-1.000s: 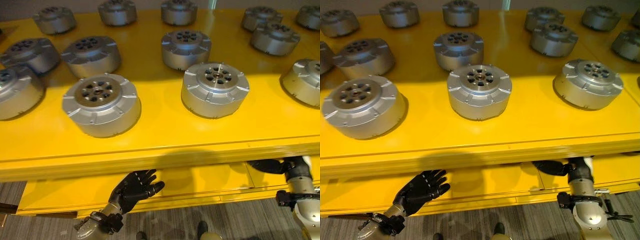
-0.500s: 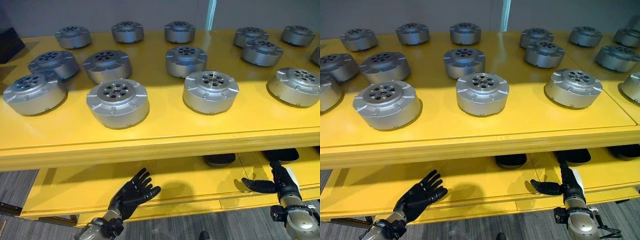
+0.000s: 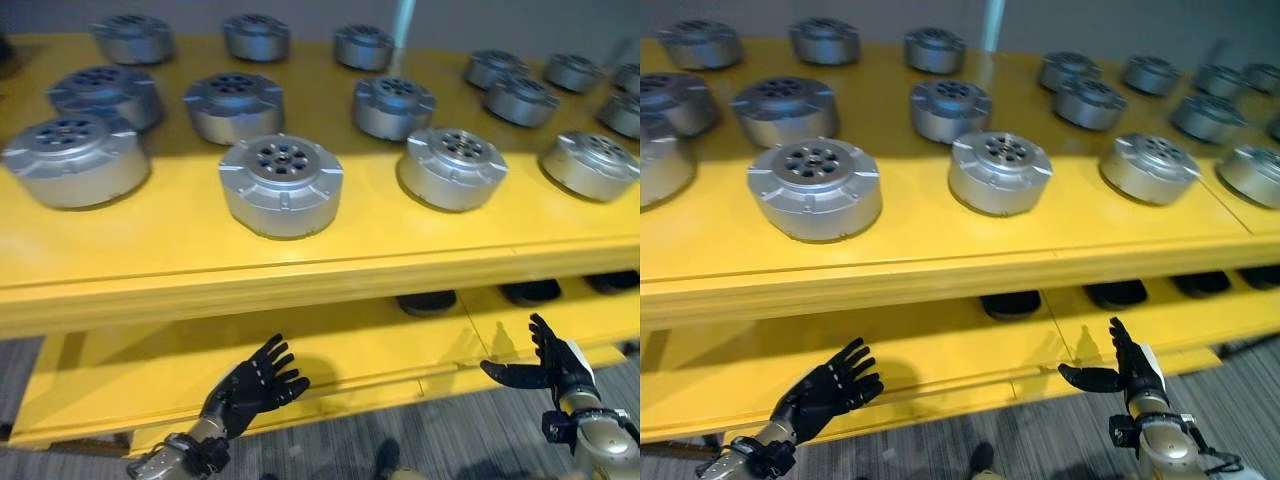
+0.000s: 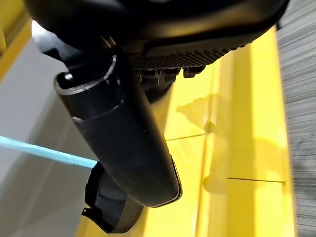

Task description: Move parts from the plastic box to the shelf.

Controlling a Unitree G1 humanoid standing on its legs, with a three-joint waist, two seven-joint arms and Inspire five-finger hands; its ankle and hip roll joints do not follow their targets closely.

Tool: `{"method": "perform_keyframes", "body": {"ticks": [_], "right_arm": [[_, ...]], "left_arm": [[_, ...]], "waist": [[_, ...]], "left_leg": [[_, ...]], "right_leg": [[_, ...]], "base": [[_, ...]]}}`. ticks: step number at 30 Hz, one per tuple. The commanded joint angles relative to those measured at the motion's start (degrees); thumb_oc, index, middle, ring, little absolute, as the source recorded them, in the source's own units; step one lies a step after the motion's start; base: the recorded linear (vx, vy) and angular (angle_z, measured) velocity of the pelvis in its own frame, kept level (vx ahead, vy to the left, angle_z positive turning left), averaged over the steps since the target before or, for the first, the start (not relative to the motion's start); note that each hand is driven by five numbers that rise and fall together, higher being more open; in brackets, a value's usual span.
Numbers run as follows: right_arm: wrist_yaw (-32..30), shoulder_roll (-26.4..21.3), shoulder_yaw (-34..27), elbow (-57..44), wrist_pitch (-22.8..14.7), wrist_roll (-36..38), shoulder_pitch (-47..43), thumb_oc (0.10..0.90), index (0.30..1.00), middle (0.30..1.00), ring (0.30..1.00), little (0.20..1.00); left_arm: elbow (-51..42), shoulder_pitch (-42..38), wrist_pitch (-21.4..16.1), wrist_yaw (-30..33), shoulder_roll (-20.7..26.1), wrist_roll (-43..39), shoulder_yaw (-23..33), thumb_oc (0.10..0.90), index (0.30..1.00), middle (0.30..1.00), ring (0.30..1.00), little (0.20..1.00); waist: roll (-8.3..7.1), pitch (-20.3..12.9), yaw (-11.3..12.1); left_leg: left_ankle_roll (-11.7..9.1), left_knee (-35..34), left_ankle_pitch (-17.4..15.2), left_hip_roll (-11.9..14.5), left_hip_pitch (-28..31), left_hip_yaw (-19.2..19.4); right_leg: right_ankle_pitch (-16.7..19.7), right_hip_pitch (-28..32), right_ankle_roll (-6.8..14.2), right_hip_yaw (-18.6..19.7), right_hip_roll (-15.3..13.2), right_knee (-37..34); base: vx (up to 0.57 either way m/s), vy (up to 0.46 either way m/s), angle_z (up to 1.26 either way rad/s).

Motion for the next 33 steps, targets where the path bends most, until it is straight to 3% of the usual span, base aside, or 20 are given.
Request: {"method": "perform_keyframes", "body": {"ticks": [1,4,5,7,9,12,14,15,23,29,33], "right_arm": [[0.6,-4.3,-3.2,-1.2,-5.0,1.4,-5.3,0.9,1.0,1.0,1.0,1.0],[0.0,-4.3,-2.8,-1.4,-5.2,1.4,-3.6,0.9,1.0,1.0,1.0,1.0],[1.1,-5.7,-3.2,-1.1,-4.5,1.5,-3.3,0.9,1.0,1.0,1.0,1.0],[2.0,-7.0,-3.4,-0.5,-3.5,0.9,-4.4,0.9,1.0,1.0,1.0,1.0],[3.8,-9.1,-2.5,0.2,-1.3,0.6,-6.8,0.9,1.0,1.0,1.0,1.0],[3.1,-11.6,-2.0,1.1,0.5,-2.2,-8.1,0.9,1.0,1.0,1.0,1.0],[3.5,-12.7,-2.2,0.9,0.5,-2.4,-7.9,0.9,1.0,1.0,1.0,1.0],[3.7,-13.4,-3.2,0.3,0.4,-2.6,-7.0,0.9,1.0,1.0,1.0,1.0],[0.3,-13.7,-10.4,-2.6,3.1,-3.9,1.1,0.9,1.0,1.0,1.0,1.0],[-2.6,-13.4,-13.1,-2.2,2.4,-10.9,4.9,0.9,1.0,1.0,1.0,1.0],[-1.3,-14.5,-14.2,-3.2,3.8,-14.3,7.4,0.9,1.0,1.0,1.0,1.0]], "left_arm": [[-5.6,-1.8,-4.8,-0.7,0.7,-1.2,-0.7,0.9,1.0,1.0,1.0,1.0],[-5.0,-1.1,-5.8,-0.7,0.5,-1.9,-1.0,0.9,1.0,1.0,1.0,1.0],[-4.4,-0.6,-7.1,-1.4,0.4,-2.5,-1.3,0.9,1.0,1.0,1.0,1.0],[-4.2,-0.2,-7.8,-2.6,0.4,-2.9,-1.7,0.9,1.0,1.0,1.0,1.0],[-4.3,0.3,-7.5,-1.9,0.6,-3.7,-1.9,0.9,1.0,1.0,1.0,1.0],[-4.1,0.1,-9.3,2.4,-0.4,-5.8,-1.9,0.9,1.0,1.0,1.0,1.0],[-4.4,0.2,-10.6,5.4,-1.5,-7.6,-1.5,0.9,1.0,1.0,1.0,1.0],[-4.4,0.0,-11.8,6.4,-2.4,-7.3,-1.1,0.9,1.0,1.0,1.0,1.0],[-5.8,-0.2,-9.3,4.9,-4.1,-4.3,-2.0,0.9,1.0,1.0,1.0,1.0],[-6.9,0.4,-6.5,3.9,-3.6,-4.4,-2.6,0.9,1.0,1.0,1.0,1.0],[-7.9,1.1,-5.6,4.7,-2.5,-3.5,-2.7,0.9,1.0,1.0,1.0,1.0]], "waist": [[0.48,0.4,0.9],[1.7,-0.4,0.7],[2.83,-1.2,1.1],[3.14,-2.1,1.4],[2.66,-3.0,2.1],[2.18,-2.8,2.7],[1.96,-2.6,2.5],[1.69,-2.4,2.1],[0.88,-1.9,-1.2],[1.02,-2.7,-3.3],[0.86,-2.9,-4.6]], "left_leg": [[2.8,4.9,-3.8,-0.7,0.5,2.7],[3.7,4.2,-2.2,-0.3,-0.3,2.2],[3.1,2.4,0.7,1.0,-0.7,3.0],[2.8,0.5,2.7,1.1,-1.8,3.6],[1.5,-1.1,5.5,1.6,-2.9,5.9],[-0.8,-1.1,9.0,3.6,-4.0,7.5],[-1.7,-1.5,10.4,4.2,-4.0,7.9],[-3.1,-1.9,12.3,5.0,-4.0,8.2],[-8.8,-1.1,20.0,9.6,-4.5,9.1],[-9.4,-0.8,21.0,10.7,-4.3,10.1],[-9.5,-0.1,20.7,11.5,-3.8,11.3]], "right_leg": [[-1.7,1.2,4.1,-1.7,-10.7,9.0],[-7.2,1.8,1.3,0.4,-8.7,15.9],[-11.9,4.3,-0.4,0.3,-6.7,19.0],[-14.3,6.8,-0.3,1.5,-5.0,20.0],[-18.0,11.5,-0.9,0.3,-1.6,14.5],[-19.8,15.1,-2.3,-1.3,1.6,7.2],[-19.8,15.7,-2.7,-1.0,2.7,5.0],[-19.5,16.1,-2.9,-0.3,4.2,2.8],[-18.0,15.0,-4.5,1.6,8.3,-2.3],[-18.7,13.9,-5.7,3.2,9.7,-2.0],[-19.5,13.0,-6.4,3.9,10.4,-1.0]], "base": [[-0.06,0.094,-0.34],[-0.13,0.054,-0.45],[-0.18,-0.05,-0.99],[-0.17,-0.088,-0.84],[-0.11,-0.18,-0.85],[-0.06,-0.19,-0.92],[-0.04,-0.21,-0.78],[-0.04,-0.239,-0.71],[-0.03,-0.241,-0.56],[0.01,-0.174,-0.41],[0.01,-0.181,-0.45]]}}
